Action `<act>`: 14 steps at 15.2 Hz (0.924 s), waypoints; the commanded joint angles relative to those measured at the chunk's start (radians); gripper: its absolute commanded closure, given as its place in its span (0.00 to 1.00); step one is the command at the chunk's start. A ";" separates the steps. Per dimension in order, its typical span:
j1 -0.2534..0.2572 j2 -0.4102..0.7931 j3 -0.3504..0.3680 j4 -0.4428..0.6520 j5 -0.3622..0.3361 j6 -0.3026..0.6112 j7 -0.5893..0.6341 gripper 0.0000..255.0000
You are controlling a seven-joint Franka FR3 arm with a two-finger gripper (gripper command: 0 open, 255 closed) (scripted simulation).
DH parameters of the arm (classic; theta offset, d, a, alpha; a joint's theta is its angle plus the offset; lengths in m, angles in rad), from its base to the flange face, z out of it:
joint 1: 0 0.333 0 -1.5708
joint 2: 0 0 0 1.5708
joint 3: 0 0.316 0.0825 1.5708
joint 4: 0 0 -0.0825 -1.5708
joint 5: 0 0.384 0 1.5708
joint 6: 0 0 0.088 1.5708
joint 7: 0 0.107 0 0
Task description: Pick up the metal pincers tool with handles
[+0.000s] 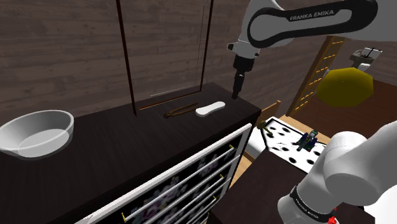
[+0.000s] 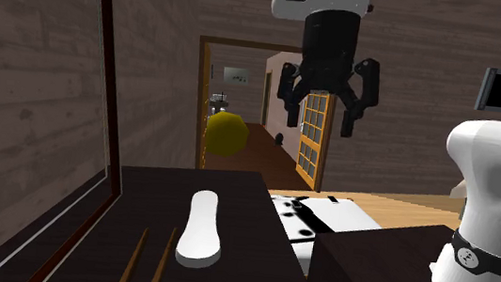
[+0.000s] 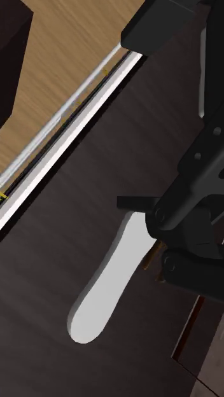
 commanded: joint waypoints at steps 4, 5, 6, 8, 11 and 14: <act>0.039 0.195 -0.032 0.103 0.011 0.094 -0.186 0.00; 0.045 0.233 -0.035 0.125 0.016 0.110 -0.222 0.00; 0.051 0.271 -0.038 0.148 0.021 0.125 -0.257 0.00; 0.060 0.347 -0.039 0.197 0.032 0.152 -0.327 0.00; 0.069 0.460 -0.034 0.278 0.050 0.184 -0.427 0.00; 0.074 0.570 -0.020 0.366 0.065 0.208 -0.521 0.00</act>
